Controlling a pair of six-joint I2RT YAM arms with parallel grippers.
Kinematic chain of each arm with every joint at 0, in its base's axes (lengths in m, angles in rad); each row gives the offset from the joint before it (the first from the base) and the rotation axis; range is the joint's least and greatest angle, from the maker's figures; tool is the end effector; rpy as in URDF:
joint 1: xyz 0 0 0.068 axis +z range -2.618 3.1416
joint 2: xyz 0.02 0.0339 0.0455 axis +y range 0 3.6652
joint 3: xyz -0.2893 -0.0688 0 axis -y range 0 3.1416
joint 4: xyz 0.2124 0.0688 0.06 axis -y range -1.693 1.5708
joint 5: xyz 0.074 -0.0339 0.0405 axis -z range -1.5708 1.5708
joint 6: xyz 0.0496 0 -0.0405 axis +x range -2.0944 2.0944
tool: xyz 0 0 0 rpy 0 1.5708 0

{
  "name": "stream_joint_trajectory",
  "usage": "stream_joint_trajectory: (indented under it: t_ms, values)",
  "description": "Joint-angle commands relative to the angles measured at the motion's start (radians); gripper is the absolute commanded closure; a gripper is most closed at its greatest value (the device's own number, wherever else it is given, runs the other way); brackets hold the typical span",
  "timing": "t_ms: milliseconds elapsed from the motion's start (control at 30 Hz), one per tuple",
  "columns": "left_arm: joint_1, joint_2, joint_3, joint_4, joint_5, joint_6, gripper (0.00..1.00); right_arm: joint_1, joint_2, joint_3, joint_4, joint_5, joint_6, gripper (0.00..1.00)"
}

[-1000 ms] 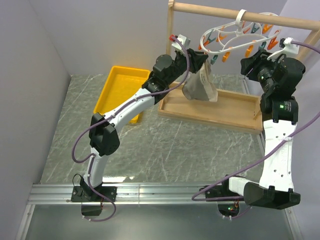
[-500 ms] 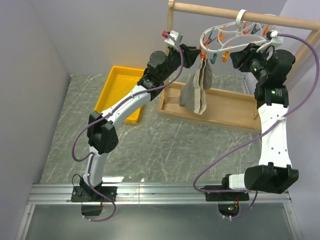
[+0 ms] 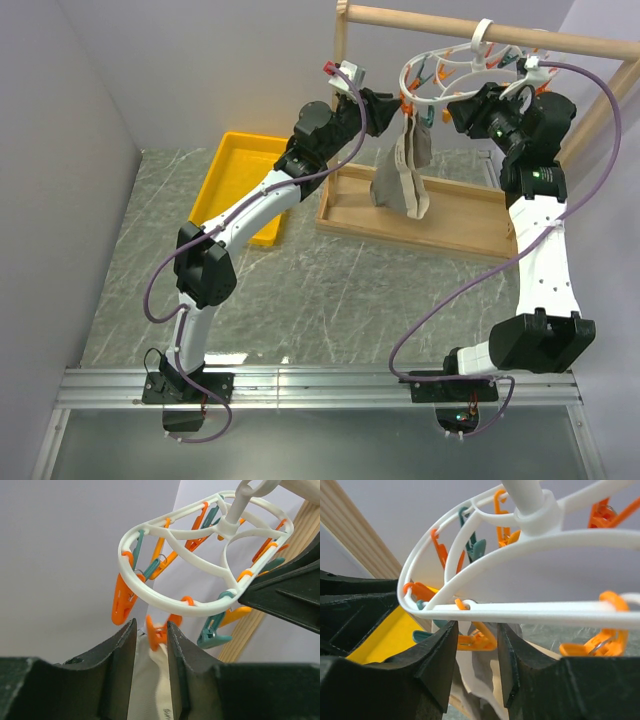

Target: Clip the underwear to the hanger

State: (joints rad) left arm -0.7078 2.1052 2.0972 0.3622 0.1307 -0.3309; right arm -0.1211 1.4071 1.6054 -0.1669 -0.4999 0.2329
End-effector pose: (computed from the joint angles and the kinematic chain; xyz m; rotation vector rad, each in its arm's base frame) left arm 0.3725 -0.3272 0.4635 0.3563 1.2291 -0.9804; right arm 0.2875 -0.0110 0.5033 -0.1258 1.5572 0.4722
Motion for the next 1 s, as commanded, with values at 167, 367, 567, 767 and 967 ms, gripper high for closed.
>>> stream_joint_trajectory:
  t_ms: [167, 367, 567, 767, 967]
  values:
    - [0.019, -0.073, -0.06, 0.073, 0.113, -0.036, 0.65, 0.015, 0.035, 0.088, 0.052, -0.019, -0.018, 0.79]
    - [0.028, -0.157, -0.178, 0.093, 0.219, -0.002, 0.63, 0.023, 0.013, 0.09, 0.02, -0.035, 0.005, 1.0]
    - [0.008, -0.208, -0.247, 0.104, 0.311, 0.026, 0.62, 0.061, -0.033, 0.056, 0.001, -0.031, 0.042, 1.0]
    - [-0.041, -0.191, -0.224, 0.127, 0.282, 0.099, 0.59, 0.109, -0.051, 0.079, -0.071, 0.029, 0.022, 1.0]
    - [-0.084, -0.166, -0.192, 0.159, 0.219, 0.185, 0.58, 0.153, -0.068, 0.096, -0.132, 0.101, -0.03, 1.0]
